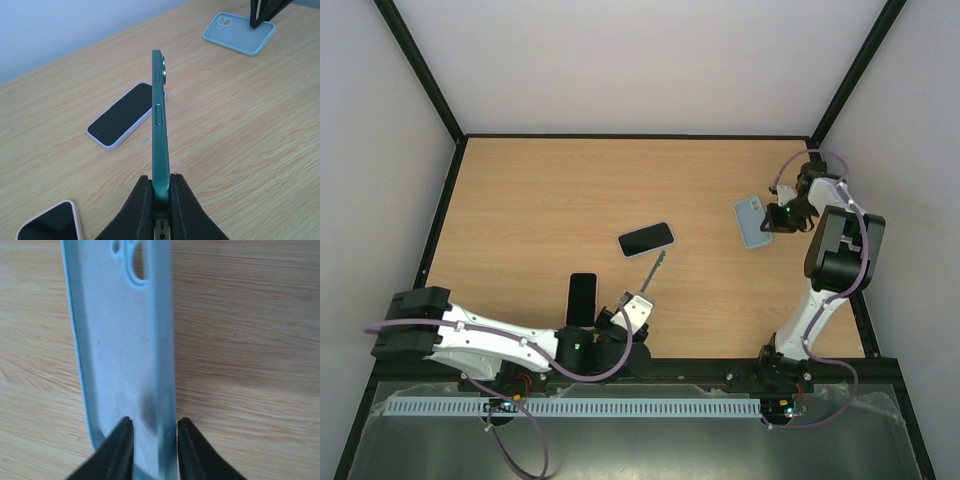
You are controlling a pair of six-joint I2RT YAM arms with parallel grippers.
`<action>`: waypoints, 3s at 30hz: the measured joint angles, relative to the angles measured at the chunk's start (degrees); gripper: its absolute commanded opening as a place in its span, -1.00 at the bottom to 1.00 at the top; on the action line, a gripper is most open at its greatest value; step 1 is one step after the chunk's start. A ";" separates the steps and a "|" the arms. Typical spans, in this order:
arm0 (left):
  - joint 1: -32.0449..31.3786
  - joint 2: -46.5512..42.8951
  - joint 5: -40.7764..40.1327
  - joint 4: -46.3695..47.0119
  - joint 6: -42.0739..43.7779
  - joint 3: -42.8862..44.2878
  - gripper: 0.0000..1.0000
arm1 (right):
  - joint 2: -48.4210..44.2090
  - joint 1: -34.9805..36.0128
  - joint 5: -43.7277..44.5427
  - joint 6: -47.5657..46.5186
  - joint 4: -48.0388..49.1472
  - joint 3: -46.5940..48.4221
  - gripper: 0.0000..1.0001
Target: Take the phone out of the phone case
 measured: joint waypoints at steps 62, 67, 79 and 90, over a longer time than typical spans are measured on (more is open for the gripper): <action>24.96 50.36 6.88 -1.81 9.18 39.60 -0.57 | -61.35 -4.24 -7.08 29.64 30.82 -41.13 -0.48; 25.14 51.34 11.89 -3.34 8.41 40.04 -0.20 | -61.35 -4.24 -6.25 29.59 31.19 -41.35 -0.50; 26.05 36.87 24.90 -0.35 8.22 31.04 0.47 | -61.75 -4.24 -6.16 29.11 31.61 -42.34 -0.33; 42.91 28.22 34.91 0.83 10.19 26.38 0.99 | -62.12 -4.24 -7.69 27.10 31.54 -42.34 0.33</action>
